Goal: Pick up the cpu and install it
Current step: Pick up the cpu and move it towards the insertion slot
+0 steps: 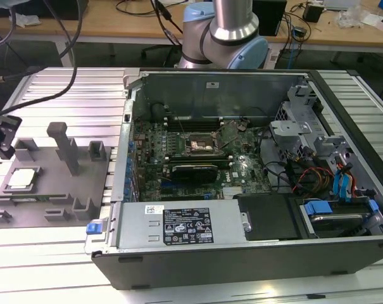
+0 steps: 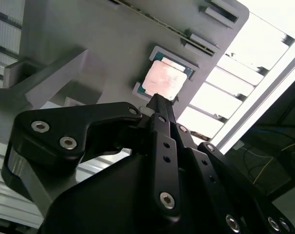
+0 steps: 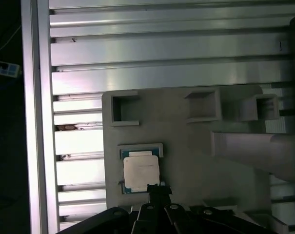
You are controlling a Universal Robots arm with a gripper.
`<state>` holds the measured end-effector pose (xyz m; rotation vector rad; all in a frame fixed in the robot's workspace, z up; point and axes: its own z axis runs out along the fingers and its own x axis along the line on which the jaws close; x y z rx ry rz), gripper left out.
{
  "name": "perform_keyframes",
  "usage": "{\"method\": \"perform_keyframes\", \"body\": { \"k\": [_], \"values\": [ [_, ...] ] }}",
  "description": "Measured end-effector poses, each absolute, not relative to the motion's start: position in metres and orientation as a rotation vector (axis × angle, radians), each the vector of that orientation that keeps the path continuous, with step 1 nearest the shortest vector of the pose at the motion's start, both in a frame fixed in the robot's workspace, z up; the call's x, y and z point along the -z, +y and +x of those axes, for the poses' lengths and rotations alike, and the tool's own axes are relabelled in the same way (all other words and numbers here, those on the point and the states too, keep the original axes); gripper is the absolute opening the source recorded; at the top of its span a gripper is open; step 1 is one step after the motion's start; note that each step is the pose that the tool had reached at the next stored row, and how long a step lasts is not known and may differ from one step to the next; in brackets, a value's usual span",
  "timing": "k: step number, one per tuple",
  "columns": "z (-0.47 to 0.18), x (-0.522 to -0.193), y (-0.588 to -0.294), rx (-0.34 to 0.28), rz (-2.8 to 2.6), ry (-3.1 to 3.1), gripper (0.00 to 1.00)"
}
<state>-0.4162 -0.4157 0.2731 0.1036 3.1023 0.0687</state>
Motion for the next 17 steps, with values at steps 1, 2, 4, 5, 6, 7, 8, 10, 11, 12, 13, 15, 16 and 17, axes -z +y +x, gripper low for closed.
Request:
{"method": "perform_keyframes", "body": {
  "k": [1, 2, 4, 5, 6, 7, 8, 10, 11, 12, 13, 15, 16, 17],
  "values": [
    [-0.417, -0.271, -0.416, -0.069, 0.104, 3.102, 0.11],
    [-0.417, -0.269, -0.416, -0.069, 0.104, 3.102, 0.11],
    [-0.418, -0.265, -0.416, -0.069, 0.104, 3.103, 0.11],
    [-0.418, -0.263, -0.416, -0.069, 0.103, 3.104, 0.11],
    [-0.419, -0.261, -0.416, -0.069, 0.104, 3.105, 0.11],
    [-0.419, -0.258, -0.416, -0.069, 0.104, 3.106, 0.11],
    [-0.419, -0.257, -0.416, -0.068, 0.104, 3.107, 0.11],
    [-0.419, -0.253, -0.416, -0.068, 0.104, 3.11, 0.11],
    [-0.419, -0.251, -0.416, -0.068, 0.105, 3.112, 0.11],
    [-0.419, -0.249, -0.416, -0.068, 0.105, 3.113, 0.11],
    [-0.42, -0.247, -0.416, -0.068, 0.105, 3.115, 0.11],
    [-0.42, -0.243, -0.416, -0.068, 0.105, 3.117, 0.11],
    [-0.42, -0.241, -0.416, -0.068, 0.105, 3.118, 0.11],
    [-0.42, -0.239, -0.416, -0.068, 0.105, 3.118, 0.11]
  ]
}}
